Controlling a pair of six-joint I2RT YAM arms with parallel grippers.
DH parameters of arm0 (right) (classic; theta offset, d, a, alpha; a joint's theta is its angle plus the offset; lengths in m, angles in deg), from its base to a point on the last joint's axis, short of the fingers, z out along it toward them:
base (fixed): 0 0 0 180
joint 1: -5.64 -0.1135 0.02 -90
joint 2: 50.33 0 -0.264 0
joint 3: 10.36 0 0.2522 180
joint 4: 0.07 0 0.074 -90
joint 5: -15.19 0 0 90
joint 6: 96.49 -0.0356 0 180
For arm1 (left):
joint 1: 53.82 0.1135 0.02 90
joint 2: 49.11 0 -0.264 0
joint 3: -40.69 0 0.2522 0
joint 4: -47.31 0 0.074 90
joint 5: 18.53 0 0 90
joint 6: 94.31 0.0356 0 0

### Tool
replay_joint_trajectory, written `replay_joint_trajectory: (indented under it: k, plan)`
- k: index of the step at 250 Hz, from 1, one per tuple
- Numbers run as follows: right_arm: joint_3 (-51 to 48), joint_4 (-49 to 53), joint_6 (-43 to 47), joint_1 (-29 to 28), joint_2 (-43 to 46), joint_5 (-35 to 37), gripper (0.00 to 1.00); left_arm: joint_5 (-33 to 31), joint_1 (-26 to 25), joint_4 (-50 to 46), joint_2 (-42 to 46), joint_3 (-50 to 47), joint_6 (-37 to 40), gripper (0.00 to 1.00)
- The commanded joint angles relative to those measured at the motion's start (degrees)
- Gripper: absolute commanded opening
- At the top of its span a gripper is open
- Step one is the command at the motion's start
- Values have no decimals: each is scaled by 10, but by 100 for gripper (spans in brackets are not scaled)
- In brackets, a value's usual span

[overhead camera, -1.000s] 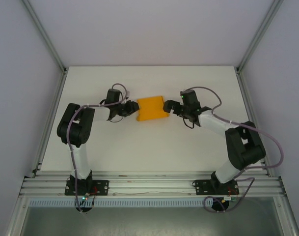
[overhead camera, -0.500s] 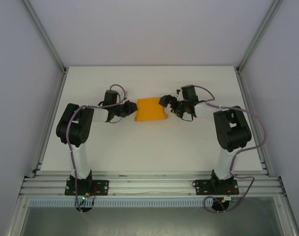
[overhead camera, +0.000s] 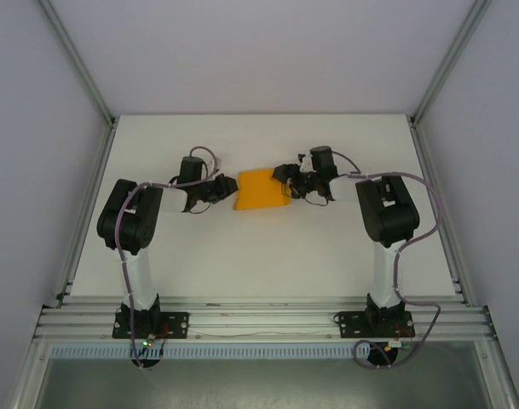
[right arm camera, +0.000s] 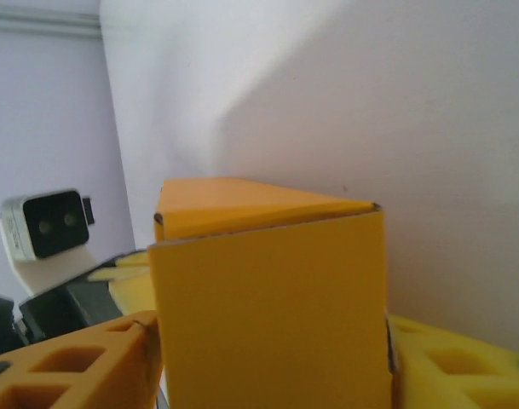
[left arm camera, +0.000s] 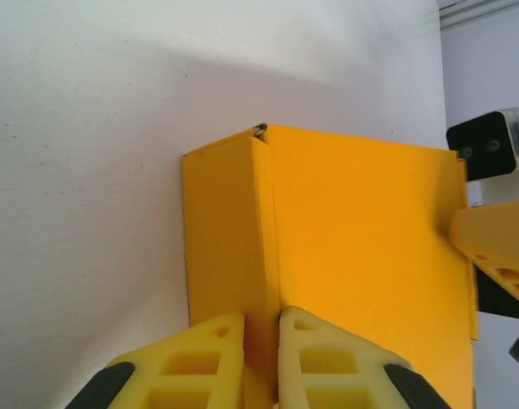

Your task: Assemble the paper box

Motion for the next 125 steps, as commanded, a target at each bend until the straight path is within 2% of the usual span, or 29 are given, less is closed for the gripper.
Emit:
replay_joint_trajectory:
  k: [1, 32, 57, 67, 73, 77, 80, 103, 125]
  plan:
    - [3, -66, -32, -4, 15, -37, 48, -6, 0, -38, -1, -9, 23, 18]
    - [-15, -73, -35, -4, 43, -38, 40, 4, -2, -22, 26, 8, 38, 30]
    - [-30, -66, -35, -4, 70, -26, 39, 8, -2, -29, 52, 30, 51, 45]
    - [-37, -60, -33, -4, 83, -18, 39, 10, -2, -33, 68, 36, 66, 60]
    - [-39, -48, -31, -3, 92, -9, 39, 12, -2, -37, 79, 39, 80, 78]
    - [-40, -34, -28, -2, 101, 0, 39, 15, -3, -36, 89, 39, 91, 94]
    - [-39, -23, -25, -2, 104, 6, 39, 18, -3, -34, 94, 39, 99, 99]
    - [-24, 86, -9, 1, 134, 48, 39, 22, -15, -42, 153, 36, 200, 100]
    - [-4, 184, -28, 7, 159, 69, 39, -37, -46, -140, 216, 54, 351, 100]
